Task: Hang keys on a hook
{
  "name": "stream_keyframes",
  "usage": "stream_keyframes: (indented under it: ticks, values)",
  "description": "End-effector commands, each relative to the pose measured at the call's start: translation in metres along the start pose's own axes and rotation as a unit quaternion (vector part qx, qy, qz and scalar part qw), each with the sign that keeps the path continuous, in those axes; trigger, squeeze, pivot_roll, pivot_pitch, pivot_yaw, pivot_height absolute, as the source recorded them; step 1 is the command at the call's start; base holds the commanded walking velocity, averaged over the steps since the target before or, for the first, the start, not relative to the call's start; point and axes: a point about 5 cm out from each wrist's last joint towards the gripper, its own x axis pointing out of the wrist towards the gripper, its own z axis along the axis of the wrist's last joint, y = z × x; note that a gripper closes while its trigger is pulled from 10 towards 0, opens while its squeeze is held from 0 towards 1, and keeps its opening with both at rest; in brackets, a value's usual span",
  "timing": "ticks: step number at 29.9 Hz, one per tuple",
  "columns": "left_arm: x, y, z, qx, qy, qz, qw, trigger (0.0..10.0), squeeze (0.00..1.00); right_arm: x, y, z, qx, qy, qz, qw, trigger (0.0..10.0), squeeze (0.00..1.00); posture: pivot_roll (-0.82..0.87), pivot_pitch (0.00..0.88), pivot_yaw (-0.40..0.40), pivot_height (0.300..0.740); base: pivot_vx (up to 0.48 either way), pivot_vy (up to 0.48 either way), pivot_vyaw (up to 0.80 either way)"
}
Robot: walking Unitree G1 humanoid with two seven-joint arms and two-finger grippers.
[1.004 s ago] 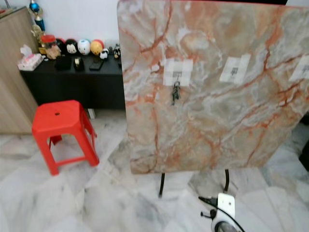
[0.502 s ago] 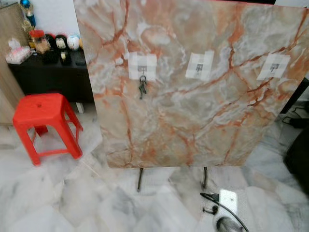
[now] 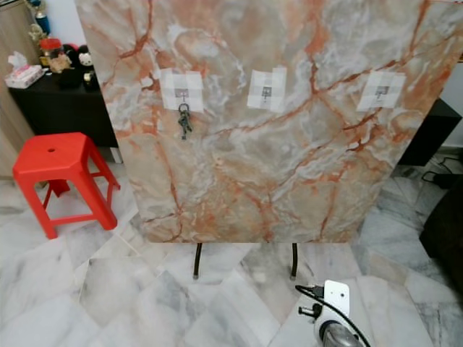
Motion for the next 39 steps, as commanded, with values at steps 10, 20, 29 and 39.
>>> stream_keyframes:
  ticks: [10, 20, 29, 39]
  values:
    - [0.005, -0.007, 0.008, 0.007, 0.005, -0.004, 1.0, 10.0, 0.0, 0.001, -0.003, 0.018, 0.003, -0.034, -0.011, 0.999, 10.0, 0.0, 0.05, 0.0, -0.085, 0.74, 0.384, 0.0, 0.0]
    - [0.002, -0.001, 0.001, 0.01, 0.013, -0.004, 1.0, 10.0, 0.0, 0.003, 0.004, 0.029, 0.008, -0.051, -0.006, 0.999, 10.0, 0.0, 0.04, 0.0, -0.082, 0.74, 0.388, 0.0, 0.0]
    - [0.004, -0.002, 0.006, 0.009, 0.008, -0.003, 1.0, 10.0, 0.0, 0.003, 0.004, 0.035, 0.01, -0.066, -0.005, 0.998, 10.0, 0.0, 0.04, 0.0, -0.083, 0.74, 0.153, 0.0, 0.0]
    - [0.005, -0.002, 0.008, 0.008, 0.006, -0.004, 1.0, 10.0, 0.0, 0.001, 0.013, 0.08, 0.002, -0.167, -0.003, 0.986, 10.0, 0.0, 0.02, 0.0, -0.081, 0.74, 0.0, 0.0, 0.0]
